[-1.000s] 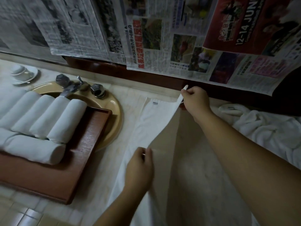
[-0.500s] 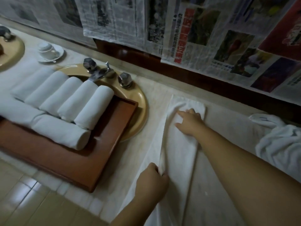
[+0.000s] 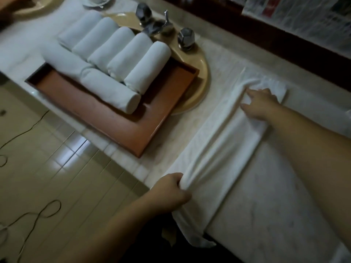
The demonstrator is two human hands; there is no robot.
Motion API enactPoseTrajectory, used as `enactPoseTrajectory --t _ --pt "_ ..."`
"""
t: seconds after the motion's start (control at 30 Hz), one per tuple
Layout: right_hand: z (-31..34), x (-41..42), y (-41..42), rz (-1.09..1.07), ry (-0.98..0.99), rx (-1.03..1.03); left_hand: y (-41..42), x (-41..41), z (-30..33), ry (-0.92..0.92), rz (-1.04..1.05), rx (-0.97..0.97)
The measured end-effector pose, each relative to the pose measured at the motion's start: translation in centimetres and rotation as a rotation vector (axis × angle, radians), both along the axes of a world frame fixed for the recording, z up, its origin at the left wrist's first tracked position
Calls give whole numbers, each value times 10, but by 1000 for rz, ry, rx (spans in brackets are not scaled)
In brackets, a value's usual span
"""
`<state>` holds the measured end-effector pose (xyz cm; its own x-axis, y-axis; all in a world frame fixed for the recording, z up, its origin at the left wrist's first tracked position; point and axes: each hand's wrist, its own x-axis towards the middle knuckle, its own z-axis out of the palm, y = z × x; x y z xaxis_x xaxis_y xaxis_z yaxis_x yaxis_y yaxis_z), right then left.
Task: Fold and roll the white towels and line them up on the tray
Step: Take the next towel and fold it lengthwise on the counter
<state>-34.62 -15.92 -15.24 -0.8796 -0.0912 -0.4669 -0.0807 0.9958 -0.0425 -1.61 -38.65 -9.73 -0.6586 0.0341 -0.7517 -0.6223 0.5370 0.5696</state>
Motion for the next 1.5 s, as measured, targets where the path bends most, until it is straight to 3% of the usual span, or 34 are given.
enactPoseTrajectory --t 0.13,0.17,0.27,0.3,0.47,0.67,0.83,1.07,1.23,1.5 --pt "1 0 -1 6 2 13 -20 29 5 9 66 92" --pt "0 1 -1 9 1 15 -24 37 1 27 32 -8" --pt "-1 0 0 2 -1 10 -32 60 -12 161 -214 -557" --pt "-1 0 1 -4 -4 5 -33 66 -14 187 -216 -610" --pt "6 3 -3 11 0 11 -37 79 -24 167 76 -280" --pt "27 1 -12 -16 -9 -1 -20 54 -29 311 210 -393" --pt "40 -35 -14 -36 145 -132 -12 28 -34 353 216 -509" --pt "35 -66 -17 8 97 -269 -11 35 -43 439 111 -566" --pt "26 -77 -13 4 125 -317 -9 43 -40 466 201 -537" --pt "17 -81 -11 -49 65 -344 -9 52 -39 320 327 -556"
